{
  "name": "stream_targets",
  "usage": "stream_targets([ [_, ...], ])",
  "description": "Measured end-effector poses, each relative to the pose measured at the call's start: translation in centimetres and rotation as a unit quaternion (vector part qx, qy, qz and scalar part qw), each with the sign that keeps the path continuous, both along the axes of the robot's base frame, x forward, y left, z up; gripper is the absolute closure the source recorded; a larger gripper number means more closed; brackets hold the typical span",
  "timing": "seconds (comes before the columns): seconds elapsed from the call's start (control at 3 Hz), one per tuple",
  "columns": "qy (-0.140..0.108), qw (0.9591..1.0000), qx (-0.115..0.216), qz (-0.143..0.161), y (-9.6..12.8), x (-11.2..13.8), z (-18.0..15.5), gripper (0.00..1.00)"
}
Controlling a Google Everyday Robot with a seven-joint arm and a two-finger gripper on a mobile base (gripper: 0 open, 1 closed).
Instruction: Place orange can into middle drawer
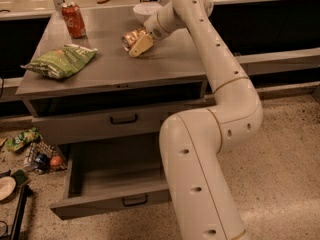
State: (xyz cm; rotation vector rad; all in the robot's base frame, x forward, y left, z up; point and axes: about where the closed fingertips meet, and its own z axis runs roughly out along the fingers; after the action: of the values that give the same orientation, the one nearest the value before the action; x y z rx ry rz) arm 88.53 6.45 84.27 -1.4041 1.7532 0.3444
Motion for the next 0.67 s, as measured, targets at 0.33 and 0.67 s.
stream_targets([
  [0.33, 0.014, 0.9999, 0.004, 0.006, 0.26, -0.25, -1.29, 0.41],
  [0.67, 0.015, 0.9999, 0.004, 0.006, 0.29, -0.27, -1.08, 0.64],
])
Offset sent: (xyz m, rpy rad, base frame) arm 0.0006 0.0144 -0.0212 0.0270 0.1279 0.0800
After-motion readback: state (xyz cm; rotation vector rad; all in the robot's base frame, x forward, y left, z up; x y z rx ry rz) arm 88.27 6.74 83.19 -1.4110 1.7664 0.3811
